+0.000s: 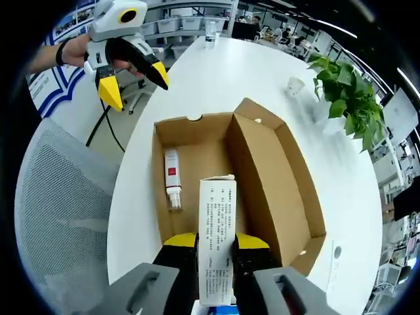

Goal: Operate the shoe box by opening the lid, removing the specified soft item, and placing it in the target area until the item is outside and the box remains undamaged.

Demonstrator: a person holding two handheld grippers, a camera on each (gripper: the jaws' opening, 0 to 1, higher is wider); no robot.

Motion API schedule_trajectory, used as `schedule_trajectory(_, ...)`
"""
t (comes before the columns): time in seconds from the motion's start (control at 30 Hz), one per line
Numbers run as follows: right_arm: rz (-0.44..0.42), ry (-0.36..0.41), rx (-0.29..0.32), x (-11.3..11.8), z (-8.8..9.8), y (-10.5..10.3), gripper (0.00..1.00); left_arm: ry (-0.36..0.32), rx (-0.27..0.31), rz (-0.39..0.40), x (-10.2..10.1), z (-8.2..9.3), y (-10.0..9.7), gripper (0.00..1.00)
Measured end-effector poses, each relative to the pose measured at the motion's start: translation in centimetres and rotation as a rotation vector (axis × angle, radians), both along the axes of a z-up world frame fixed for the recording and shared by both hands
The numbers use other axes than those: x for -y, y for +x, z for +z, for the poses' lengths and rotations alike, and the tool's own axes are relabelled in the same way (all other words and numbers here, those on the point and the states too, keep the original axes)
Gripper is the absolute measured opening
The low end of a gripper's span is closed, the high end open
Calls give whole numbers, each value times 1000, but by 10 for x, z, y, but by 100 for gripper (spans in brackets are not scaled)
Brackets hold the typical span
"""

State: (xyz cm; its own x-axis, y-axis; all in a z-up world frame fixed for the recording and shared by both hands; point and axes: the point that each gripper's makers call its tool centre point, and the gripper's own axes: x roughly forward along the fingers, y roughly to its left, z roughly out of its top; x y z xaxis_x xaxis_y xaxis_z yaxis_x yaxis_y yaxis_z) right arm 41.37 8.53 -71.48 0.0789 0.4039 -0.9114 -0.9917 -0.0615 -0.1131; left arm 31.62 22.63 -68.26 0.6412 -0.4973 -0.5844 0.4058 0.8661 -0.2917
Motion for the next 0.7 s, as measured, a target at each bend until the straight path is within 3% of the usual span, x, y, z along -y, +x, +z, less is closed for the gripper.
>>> schedule_trajectory(0.43,-15,-9,29,26,17,2,15,2,13,-35,15,6,8,50)
schedule_trajectory(0.7,-73,-21,40,63,18,5,15,1,10,-64,28,6,12,50)
